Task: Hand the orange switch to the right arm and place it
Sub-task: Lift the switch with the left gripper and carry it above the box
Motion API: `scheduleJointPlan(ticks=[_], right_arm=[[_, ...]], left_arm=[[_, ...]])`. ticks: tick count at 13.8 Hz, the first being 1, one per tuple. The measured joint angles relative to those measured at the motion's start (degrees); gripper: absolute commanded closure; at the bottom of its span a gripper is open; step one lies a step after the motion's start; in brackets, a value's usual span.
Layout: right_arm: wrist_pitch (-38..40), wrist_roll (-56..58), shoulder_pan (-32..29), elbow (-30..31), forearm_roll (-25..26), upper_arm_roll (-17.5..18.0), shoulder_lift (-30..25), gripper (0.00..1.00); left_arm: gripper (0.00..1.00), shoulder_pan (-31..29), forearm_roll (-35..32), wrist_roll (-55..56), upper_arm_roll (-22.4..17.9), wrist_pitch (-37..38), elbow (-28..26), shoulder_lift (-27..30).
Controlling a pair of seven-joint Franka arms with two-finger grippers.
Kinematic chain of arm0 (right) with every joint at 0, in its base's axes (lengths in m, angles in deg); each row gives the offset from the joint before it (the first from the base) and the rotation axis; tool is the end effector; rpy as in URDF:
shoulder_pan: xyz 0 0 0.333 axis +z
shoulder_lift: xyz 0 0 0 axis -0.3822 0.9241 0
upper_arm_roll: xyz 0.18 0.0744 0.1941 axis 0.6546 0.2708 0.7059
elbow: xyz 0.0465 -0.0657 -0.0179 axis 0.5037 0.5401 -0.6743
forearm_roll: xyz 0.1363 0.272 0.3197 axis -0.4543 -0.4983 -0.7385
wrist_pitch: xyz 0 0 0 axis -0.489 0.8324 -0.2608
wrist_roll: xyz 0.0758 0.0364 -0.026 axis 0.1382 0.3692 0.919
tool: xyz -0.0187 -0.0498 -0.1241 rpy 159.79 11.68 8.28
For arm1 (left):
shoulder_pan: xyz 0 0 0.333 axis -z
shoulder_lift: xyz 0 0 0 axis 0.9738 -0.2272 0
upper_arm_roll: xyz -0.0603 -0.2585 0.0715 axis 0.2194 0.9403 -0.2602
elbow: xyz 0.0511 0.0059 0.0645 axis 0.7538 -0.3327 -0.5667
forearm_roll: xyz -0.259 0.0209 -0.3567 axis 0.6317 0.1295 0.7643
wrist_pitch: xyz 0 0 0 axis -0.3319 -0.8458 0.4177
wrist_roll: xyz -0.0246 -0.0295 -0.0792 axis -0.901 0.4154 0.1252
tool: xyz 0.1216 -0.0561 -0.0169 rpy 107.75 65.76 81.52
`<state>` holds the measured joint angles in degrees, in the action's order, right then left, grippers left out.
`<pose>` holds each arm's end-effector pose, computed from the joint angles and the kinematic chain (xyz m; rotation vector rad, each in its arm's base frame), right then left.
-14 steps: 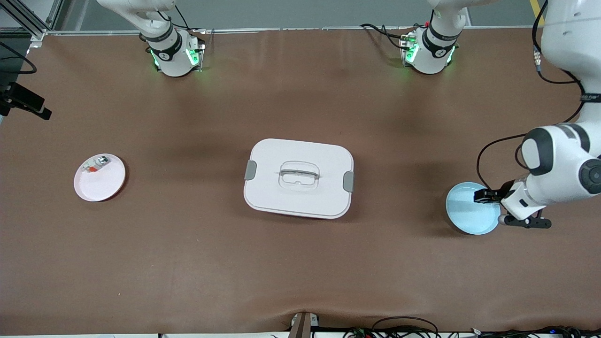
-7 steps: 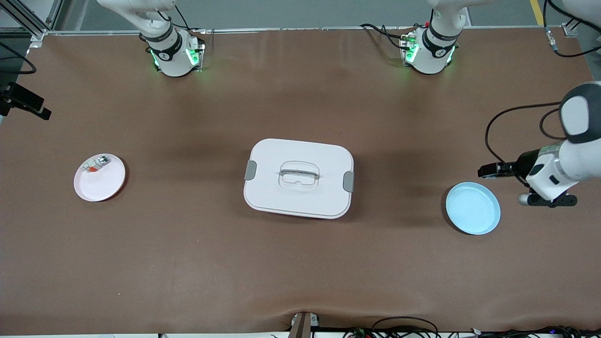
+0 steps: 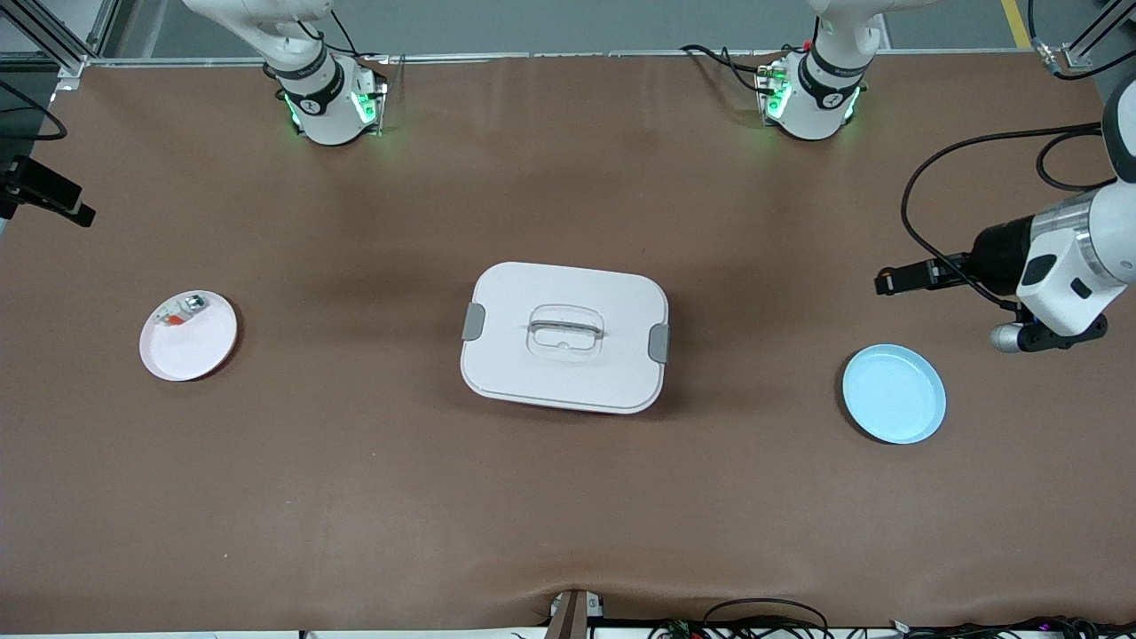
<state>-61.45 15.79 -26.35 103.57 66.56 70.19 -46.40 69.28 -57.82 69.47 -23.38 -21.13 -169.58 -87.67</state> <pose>0.5831 -0.0569 0.5952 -3.1132 0.2071 0.0267 0.6398 -0.0937 0.4872 2.7347 0.4040 -0.3464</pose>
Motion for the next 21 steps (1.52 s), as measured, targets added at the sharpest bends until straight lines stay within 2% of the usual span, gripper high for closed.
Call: scheduleJointPlan(ticks=[5,9,10,12,16,19,21], right_arm=[[-0.36,0.0,-0.22,0.2,0.07,0.02,1.04,0.0],[-1.67,1.39,-0.2,0.08,0.0,0.32,3.46,0.0],[-1.49,1.91,-0.15,0.08,-0.77,0.55,3.89,0.0],[0.58,2.1,0.03,0.1,-8.53,0.81,4.21,0.0],[0.94,1.22,1.85,0.95,-23.49,1.15,4.23,0.0],[-5.52,-5.78,7.57,3.26,-30.54,1.48,3.19,0.0],[-9.57,-9.53,11.96,4.57,-34.99,1.7,1.9,0.0]], left_arm=[[0.68,0.12,6.73,18.63,6.7,-0.09,2.37,0.74],[0.69,0.16,11.75,30.04,10.28,-1.67,3.07,0.73],[0.73,0.16,13.67,33.58,10.98,-2.39,3.35,0.74],[0.74,0.14,16.38,41.78,12.69,-4.69,3.78,0.73],[0.76,0.97,16.72,55.8,18.44,-12.65,3.84,0.72],[0.82,5.83,14.66,65.87,19.08,-20.84,3.68,0.56],[0.82,9.77,9.48,73.34,19.14,-26.39,3.45,-0.23]])
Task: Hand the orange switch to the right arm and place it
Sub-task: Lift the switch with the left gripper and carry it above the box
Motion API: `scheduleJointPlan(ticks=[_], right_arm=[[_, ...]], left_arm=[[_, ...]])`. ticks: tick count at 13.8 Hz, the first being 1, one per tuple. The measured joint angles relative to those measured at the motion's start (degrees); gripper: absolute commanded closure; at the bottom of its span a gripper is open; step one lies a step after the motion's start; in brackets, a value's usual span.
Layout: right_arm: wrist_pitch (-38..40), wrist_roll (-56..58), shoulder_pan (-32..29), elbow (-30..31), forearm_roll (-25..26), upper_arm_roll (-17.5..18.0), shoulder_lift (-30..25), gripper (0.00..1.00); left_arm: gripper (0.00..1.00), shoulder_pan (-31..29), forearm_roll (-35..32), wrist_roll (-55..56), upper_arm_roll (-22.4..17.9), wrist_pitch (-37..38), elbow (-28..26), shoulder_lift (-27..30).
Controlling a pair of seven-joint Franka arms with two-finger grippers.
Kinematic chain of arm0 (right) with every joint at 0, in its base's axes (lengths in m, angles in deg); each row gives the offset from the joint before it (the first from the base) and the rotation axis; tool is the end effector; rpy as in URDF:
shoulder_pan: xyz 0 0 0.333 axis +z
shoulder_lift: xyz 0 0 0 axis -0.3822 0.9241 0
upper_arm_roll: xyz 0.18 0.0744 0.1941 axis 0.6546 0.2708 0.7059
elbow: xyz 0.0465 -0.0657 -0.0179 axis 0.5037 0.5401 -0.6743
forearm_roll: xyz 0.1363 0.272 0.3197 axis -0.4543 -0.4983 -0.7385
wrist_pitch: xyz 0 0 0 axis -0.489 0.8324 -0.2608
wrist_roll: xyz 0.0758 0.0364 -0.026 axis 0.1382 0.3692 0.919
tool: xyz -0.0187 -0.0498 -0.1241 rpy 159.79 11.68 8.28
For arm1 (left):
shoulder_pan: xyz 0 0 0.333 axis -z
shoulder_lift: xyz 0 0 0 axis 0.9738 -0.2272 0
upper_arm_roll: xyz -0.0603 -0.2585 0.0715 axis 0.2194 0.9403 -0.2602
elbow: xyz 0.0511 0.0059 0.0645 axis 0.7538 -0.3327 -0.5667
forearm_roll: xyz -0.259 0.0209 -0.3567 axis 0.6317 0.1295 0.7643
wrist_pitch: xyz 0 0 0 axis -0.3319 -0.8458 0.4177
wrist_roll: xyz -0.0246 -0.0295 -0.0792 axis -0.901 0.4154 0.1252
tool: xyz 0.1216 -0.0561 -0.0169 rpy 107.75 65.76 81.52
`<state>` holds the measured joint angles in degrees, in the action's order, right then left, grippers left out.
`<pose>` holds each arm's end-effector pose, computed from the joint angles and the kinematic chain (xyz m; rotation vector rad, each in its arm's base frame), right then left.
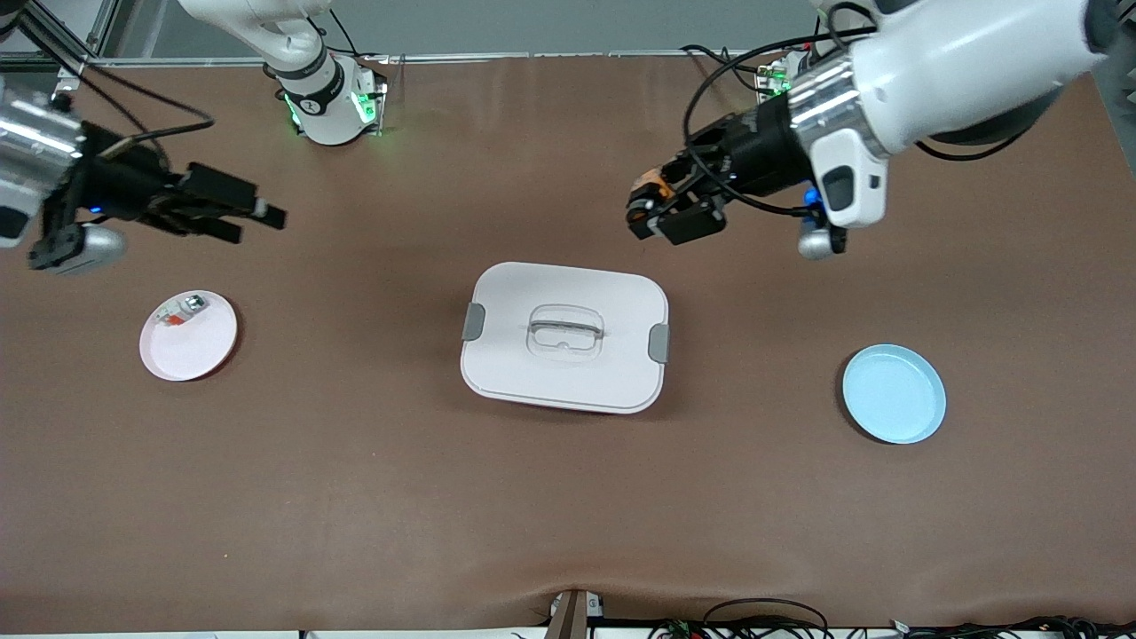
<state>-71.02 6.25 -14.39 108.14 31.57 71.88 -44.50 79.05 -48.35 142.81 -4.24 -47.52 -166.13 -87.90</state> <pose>0.5978 0.1593 0.5738 -2.5103 0.1115 0.0920 0.5779 -0.3965 0.5869 2.0441 1.4106 -0.5233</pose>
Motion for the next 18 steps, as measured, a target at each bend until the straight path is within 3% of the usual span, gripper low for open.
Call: scheduleJointPlan(ticks=[3,7,11,13,16,18], right_arm=[[-6.1,-2.71,5.04,1.39,-4.78,0.14,-1.77,0.0],[-20.63,-11.46,15.4,5.24,-5.59,0.32,-2.59,0.0],[-35.39,-12.73,23.14,13.27,-5.7,0.36,-2.5,0.0],[-37.4,-9.47,23.97,15.54,-8.43,0.35,-2.5,0.0],[-38.9,-0.33,23.97,18.04,-16.5,-0.03,-2.49,0.0],[-40.21,1.45,24.45,18.57,-17.35,-0.04,-2.49,0.0]], left_arm=[[0.86,6.05,-10.09,12.04,0.04,-5.33,-0.08,-2.72],[0.87,11.73,-17.78,22.28,0.04,-6.6,-0.07,-5.91],[0.88,12.88,-17.99,24.11,0.03,-6.73,-0.01,-6.67],[0.88,12.86,-17.27,24.38,0.04,-6.73,0.17,-6.67],[0.88,12.87,-16.69,24.39,0.04,-6.73,0.22,-6.67],[0.88,12.87,-16.69,24.39,0.04,-6.73,0.22,-6.67]])
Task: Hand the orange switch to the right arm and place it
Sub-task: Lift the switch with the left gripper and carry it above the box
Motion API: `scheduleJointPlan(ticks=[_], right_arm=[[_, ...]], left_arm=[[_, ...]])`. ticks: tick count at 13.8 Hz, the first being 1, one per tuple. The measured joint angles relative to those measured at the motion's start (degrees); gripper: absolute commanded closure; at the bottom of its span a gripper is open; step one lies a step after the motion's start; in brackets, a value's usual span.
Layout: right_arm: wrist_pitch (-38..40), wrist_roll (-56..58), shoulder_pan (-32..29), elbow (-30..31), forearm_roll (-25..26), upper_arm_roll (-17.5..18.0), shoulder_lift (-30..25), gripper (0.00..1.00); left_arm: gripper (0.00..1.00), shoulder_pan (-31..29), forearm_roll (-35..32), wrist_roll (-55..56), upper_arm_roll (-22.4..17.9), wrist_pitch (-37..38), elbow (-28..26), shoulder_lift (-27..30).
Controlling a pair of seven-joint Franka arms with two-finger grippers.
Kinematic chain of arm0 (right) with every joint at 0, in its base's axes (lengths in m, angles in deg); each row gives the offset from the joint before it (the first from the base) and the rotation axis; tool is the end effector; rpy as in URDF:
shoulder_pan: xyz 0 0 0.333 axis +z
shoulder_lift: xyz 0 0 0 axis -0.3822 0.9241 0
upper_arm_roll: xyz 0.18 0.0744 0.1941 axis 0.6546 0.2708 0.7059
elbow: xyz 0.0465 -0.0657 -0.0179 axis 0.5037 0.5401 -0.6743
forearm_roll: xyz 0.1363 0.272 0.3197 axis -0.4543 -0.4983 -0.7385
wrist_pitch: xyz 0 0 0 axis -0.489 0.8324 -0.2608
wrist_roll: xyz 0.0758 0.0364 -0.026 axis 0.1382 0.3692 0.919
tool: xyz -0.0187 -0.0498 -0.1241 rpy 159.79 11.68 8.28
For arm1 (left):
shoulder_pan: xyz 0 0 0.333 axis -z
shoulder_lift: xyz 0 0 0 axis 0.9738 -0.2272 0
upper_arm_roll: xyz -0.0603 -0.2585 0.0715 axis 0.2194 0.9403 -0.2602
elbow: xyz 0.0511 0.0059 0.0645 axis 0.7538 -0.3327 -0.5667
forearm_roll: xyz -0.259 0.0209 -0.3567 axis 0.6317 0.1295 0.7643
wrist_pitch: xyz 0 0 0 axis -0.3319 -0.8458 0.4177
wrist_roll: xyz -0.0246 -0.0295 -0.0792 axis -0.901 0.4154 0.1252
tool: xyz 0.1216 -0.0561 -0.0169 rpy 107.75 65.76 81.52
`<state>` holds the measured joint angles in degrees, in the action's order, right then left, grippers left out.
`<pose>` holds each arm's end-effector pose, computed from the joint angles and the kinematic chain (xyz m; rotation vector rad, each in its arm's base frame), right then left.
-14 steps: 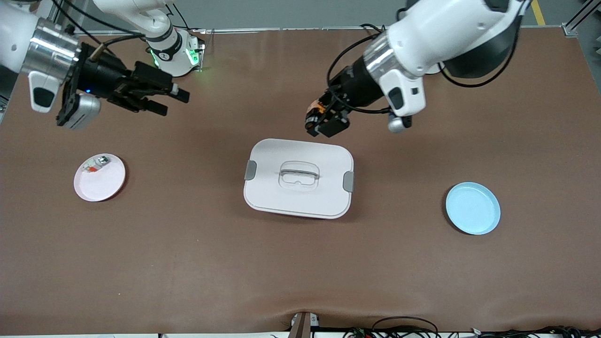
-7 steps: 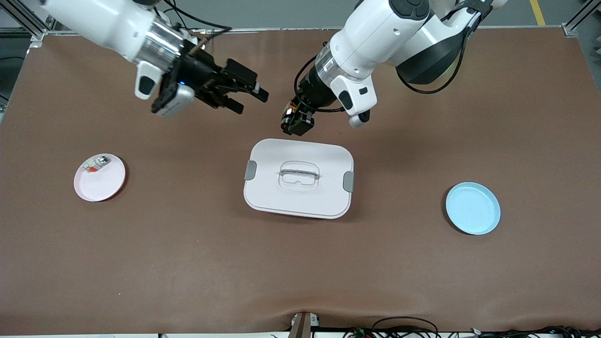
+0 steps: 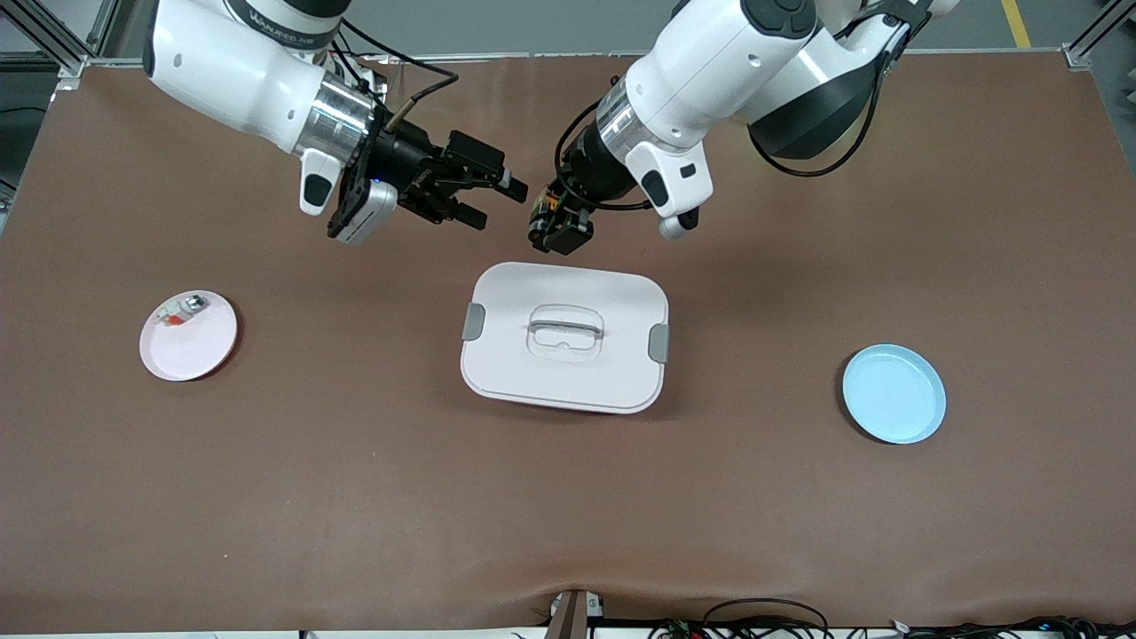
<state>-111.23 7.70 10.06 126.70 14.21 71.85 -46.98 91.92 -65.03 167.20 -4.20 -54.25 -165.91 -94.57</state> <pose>0.5380 0.3747 0.4928 -2.2335 0.1386 -0.1220 0.5273 -0.5093 0.5186 2.0355 1.7108 -0.4601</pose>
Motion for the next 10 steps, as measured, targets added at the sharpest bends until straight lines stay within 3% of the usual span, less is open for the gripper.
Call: scheduleJointPlan(ticks=[10], right_arm=[[-7.74,4.05,4.72,0.39,-0.25,0.04,3.16,0.0]], left_arm=[[0.88,0.01,0.0,0.0,0.0,0.0,0.01,0.0]])
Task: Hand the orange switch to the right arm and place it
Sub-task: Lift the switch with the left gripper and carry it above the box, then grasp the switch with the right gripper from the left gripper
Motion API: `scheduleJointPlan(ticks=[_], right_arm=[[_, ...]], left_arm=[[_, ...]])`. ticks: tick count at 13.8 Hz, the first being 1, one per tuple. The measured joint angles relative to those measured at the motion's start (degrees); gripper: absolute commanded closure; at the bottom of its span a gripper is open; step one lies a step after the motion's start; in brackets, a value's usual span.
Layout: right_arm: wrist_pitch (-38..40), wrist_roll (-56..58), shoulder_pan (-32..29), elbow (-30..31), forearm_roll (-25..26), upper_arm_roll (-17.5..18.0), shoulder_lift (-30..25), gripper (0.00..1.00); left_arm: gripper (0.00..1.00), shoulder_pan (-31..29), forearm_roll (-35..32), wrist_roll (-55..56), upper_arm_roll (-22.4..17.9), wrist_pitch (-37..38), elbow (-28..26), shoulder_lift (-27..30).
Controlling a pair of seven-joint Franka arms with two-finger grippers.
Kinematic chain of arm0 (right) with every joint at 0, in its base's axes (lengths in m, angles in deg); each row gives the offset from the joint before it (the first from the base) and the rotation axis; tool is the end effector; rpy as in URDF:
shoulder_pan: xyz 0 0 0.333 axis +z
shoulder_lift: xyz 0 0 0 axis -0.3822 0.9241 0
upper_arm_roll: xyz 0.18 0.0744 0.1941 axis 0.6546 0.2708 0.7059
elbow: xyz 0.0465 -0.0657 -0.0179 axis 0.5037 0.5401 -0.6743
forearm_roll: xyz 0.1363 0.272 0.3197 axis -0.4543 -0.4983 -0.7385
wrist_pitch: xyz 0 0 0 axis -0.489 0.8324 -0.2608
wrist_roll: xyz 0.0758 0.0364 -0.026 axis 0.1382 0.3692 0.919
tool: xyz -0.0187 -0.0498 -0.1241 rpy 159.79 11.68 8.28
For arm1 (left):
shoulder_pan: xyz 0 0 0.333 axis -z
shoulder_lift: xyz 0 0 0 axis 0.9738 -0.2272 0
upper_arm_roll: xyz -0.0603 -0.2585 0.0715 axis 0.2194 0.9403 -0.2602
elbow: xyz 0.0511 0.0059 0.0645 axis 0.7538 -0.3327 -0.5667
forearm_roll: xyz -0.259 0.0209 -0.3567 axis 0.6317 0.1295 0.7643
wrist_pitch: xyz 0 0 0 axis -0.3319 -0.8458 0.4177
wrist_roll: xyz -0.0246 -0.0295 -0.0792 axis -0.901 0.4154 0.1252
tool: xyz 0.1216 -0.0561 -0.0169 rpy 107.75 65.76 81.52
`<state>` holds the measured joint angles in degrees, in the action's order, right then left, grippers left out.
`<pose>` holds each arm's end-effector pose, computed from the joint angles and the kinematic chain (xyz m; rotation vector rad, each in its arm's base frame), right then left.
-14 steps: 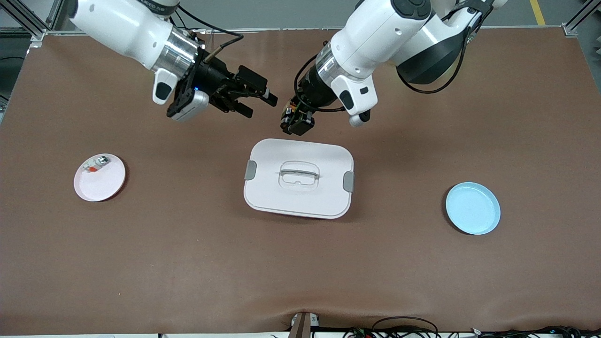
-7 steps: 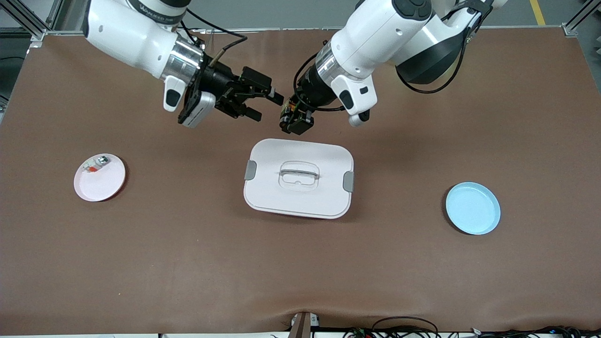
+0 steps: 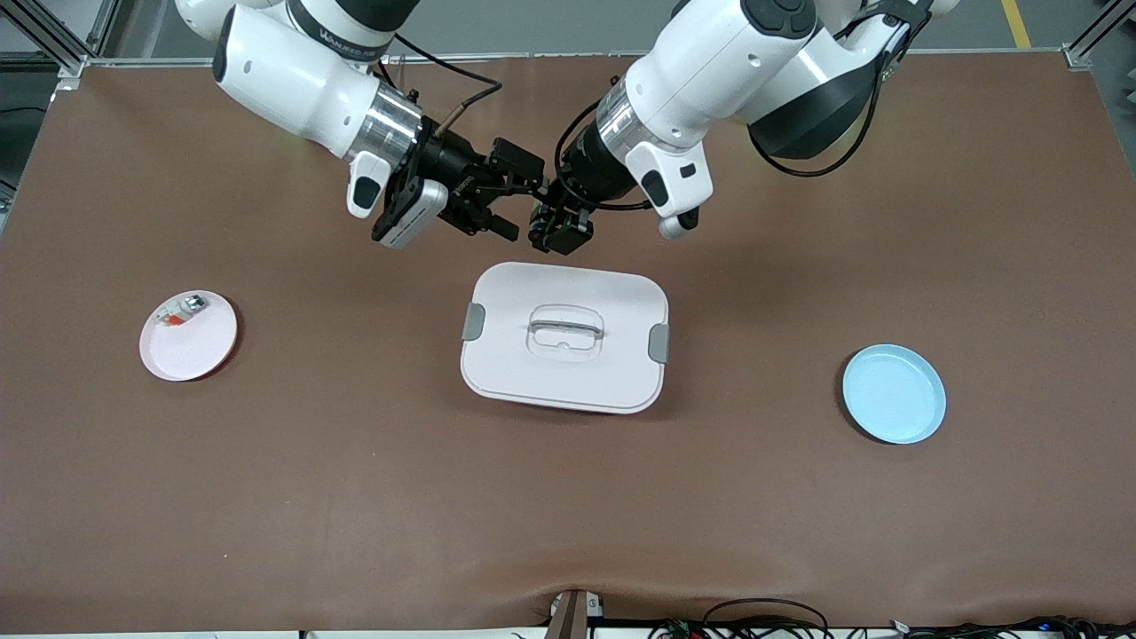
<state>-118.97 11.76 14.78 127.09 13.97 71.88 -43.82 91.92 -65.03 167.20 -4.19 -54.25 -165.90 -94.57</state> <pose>0.5272 0.4131 0.4632 -2.2515 0.0643 -0.2101 0.5273 -0.5093 0.5187 2.0355 1.7105 -0.4601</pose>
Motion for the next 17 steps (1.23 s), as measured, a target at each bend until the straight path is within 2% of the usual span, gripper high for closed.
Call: scheduleJointPlan(ticks=[1,2,3,5,11,12,13,14,15,17], right_arm=[[-0.15,0.08,0.12,0.0,0.0,0.0,0.02,0.06],[-0.32,0.11,0.23,-0.01,0.0,0.0,0.02,0.3],[-0.45,0.13,0.34,-0.01,-0.01,0.0,0.02,0.49],[-0.54,0.19,0.56,-0.04,-0.01,0.01,0.02,1.0],[-1.1,0.26,1.42,-0.55,-0.38,-0.1,-0.28,1.0],[-1.1,0.26,1.42,-0.55,-0.38,-0.11,-0.28,1.0],[-1.1,0.26,1.43,-0.55,-0.38,-0.11,-0.28,1.0],[-1.1,0.26,1.43,-0.55,-0.38,-0.11,-0.28,1.0],[-1.1,0.26,1.43,-0.55,-0.38,-0.11,-0.28,1.0],[-1.09,0.46,1.53,-0.54,-0.38,-0.1,-0.25,1.0]], left_arm=[[0.88,0.0,0.0,0.0,0.0,0.0,0.0,0.0],[0.88,0.0,0.0,0.0,0.0,0.0,0.0,0.0],[0.88,0.0,0.0,0.0,0.0,0.0,0.0,0.0],[0.88,0.0,0.0,0.0,0.0,0.0,0.0,0.0],[0.86,-0.07,0.0,0.0,-0.01,0.18,-0.25,-0.1],[0.78,-0.07,0.0,0.0,-0.01,0.18,-0.25,-0.1],[0.6,-0.07,0.0,0.0,-0.01,0.18,-0.25,-0.1],[0.23,-0.07,0.0,0.0,-0.01,0.18,-0.25,-0.1],[0.0,-0.07,0.0,-0.01,-0.01,0.18,-0.25,-0.1],[0.0,-0.01,0.0,-0.01,0.05,0.13,-0.19,-0.08]])
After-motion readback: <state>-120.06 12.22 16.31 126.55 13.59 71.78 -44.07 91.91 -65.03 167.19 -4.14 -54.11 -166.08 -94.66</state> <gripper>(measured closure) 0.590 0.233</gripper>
